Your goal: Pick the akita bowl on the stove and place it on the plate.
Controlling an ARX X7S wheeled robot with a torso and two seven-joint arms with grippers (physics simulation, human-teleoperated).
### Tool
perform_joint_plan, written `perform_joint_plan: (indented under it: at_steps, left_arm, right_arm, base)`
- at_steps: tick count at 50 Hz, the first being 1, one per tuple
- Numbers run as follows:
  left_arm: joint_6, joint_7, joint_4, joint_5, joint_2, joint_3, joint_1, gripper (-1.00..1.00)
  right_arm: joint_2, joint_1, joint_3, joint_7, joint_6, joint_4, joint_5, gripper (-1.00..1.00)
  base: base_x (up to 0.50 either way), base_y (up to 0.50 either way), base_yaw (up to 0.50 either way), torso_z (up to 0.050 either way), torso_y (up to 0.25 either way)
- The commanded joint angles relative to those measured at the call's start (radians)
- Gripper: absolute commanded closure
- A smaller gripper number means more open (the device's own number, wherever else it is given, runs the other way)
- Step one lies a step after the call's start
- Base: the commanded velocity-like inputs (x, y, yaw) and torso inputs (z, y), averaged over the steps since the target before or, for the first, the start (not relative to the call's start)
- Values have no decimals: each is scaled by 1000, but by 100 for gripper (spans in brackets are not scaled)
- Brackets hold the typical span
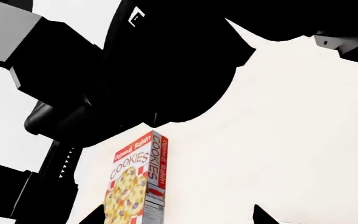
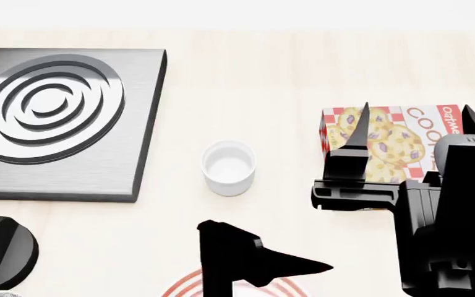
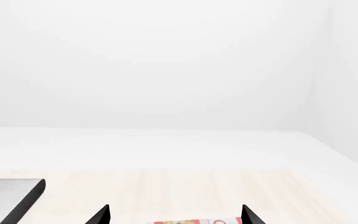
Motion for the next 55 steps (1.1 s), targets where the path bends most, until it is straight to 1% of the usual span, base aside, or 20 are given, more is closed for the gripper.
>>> perform_joint_plan:
  at_steps: [1,9,15,24,30,39,47,48,55]
  left_arm:
    - [-28,-2,11,-37,31,-100,28,-100]
    - [-40,2,9,-48,37,-124,27,-100]
    - [-29,-1,6,-44,26,-110,25,-100]
    - [-34,0,3,-56,27,-138,33,-100]
    - [-16,-3,-5,-53,10,-130,39,-100]
    - [-20,1,-8,-71,1,-180,54,-100]
    - [21,2,-34,-73,-38,-206,78,-100]
    - [15,2,-36,-81,-37,-227,85,-100]
    - [39,4,-52,-85,-67,-260,98,-100]
  right_arm:
    - [2,0,-2,2,-4,2,2,-100]
    - [4,5,0,10,7,-4,12,-100]
    - [5,5,0,11,5,-3,13,-100]
    - [7,0,-6,9,-6,1,9,-100]
    - [8,5,-3,16,4,-4,18,-100]
    - [10,5,-5,18,2,-3,20,-100]
    - [11,4,-7,19,-1,-2,21,-100]
    - [12,5,-7,20,0,-2,21,-100]
    - [14,3,-13,17,-10,4,16,-100]
  base:
    - [0,0,0,0,0]
    - [0,0,0,0,0]
    - [0,0,0,0,0]
    - [0,0,0,0,0]
    - [0,0,0,0,0]
    - [0,0,0,0,0]
    - [0,0,0,0,0]
    - [0,0,0,0,0]
    - [0,0,0,0,0]
